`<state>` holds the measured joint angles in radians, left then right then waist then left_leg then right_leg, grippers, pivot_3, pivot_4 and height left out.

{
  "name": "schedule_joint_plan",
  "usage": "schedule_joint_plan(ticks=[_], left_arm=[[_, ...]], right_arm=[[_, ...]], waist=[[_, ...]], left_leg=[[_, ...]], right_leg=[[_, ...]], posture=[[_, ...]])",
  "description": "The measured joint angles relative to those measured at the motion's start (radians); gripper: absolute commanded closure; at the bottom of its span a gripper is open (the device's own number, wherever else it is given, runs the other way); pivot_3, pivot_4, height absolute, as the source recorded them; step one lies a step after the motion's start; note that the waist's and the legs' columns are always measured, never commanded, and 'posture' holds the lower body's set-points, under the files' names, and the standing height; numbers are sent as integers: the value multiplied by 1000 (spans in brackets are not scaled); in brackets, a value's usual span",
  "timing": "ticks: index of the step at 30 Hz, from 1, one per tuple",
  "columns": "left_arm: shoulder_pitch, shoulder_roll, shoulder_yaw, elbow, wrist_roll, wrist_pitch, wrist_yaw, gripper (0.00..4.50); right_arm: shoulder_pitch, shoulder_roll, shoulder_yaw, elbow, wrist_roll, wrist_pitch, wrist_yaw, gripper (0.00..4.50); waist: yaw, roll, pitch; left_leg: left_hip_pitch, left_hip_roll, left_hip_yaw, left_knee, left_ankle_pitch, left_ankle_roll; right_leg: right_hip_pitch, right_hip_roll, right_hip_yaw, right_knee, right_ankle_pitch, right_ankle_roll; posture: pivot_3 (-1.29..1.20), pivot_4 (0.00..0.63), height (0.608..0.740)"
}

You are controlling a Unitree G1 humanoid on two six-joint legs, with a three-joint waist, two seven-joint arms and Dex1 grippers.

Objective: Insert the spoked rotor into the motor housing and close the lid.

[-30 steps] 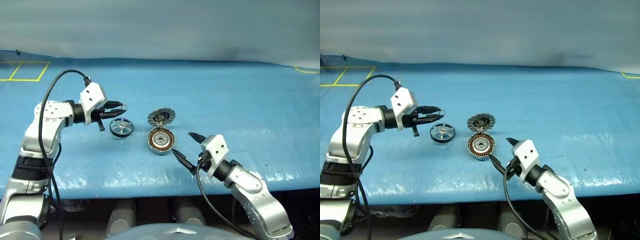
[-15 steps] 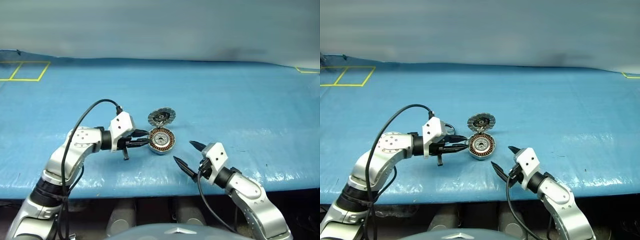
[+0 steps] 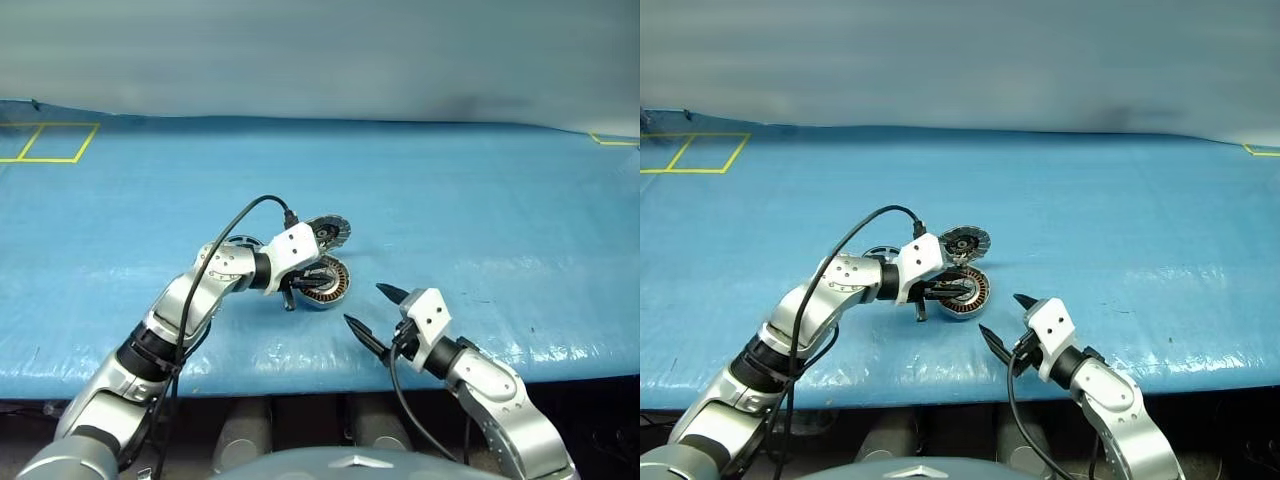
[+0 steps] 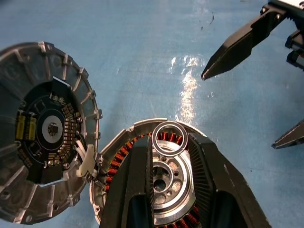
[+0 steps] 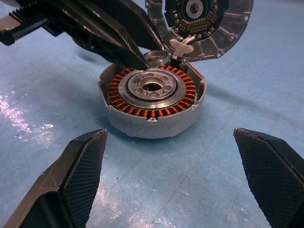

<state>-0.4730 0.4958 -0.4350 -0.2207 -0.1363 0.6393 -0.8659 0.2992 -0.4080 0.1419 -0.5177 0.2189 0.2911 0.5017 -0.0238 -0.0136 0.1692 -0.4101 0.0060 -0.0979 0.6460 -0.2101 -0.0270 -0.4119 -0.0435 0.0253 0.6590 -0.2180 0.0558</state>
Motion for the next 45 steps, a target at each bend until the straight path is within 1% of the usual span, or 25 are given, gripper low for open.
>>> schedule_joint_plan(ticks=[6, 15, 45], left_arm=[[-21, 20, -14, 25, 48, -8, -8, 3760], [-50, 20, -22, 66, 88, -24, -21, 3760], [-76, 11, -56, 138, 130, -83, -97, 3760]], right_arm=[[0, 6, 0, 2, -6, 0, -3, 0], [1, 16, 3, 5, -10, -3, -3, 0], [2, 29, 8, 8, -20, -3, -22, 0]], waist=[[1, 0, 0], [1, 0, 0], [1, 0, 0]], left_leg=[[0, 0, 0, 0, 0, 0], [0, 0, 0, 0, 0, 0], [-1, 0, 0, 0, 0, 0]], right_leg=[[0, 0, 0, 0, 0, 0], [0, 0, 0, 0, 0, 0], [-1, 0, 0, 0, 0, 0]], posture=[[0, 150, 740], [0, 150, 740], [0, 150, 740]])
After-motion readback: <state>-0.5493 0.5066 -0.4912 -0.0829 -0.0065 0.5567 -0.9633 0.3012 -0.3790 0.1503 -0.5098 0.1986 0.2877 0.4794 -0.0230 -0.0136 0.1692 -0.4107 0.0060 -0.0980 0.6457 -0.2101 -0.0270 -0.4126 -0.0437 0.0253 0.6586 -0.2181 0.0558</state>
